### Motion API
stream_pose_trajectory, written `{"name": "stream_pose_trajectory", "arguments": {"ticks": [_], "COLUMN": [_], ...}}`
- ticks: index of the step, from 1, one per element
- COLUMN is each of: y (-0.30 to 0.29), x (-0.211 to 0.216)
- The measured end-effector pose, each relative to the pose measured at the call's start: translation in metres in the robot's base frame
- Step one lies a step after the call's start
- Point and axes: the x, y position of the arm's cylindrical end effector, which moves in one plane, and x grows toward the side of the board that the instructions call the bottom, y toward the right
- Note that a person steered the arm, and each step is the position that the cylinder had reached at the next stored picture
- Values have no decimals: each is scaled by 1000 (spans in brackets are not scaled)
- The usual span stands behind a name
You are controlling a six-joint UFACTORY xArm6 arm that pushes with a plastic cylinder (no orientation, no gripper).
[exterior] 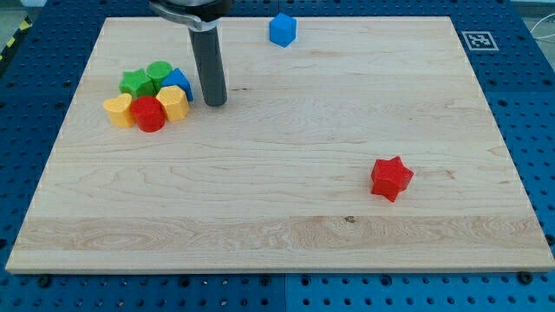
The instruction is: Point your arm towards the red star
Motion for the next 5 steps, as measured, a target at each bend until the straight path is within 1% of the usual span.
{"name": "stream_pose_trajectory", "arguments": {"ticks": [3, 4, 5], "y": [-42, -20, 39], "x": [0, 0, 7]}}
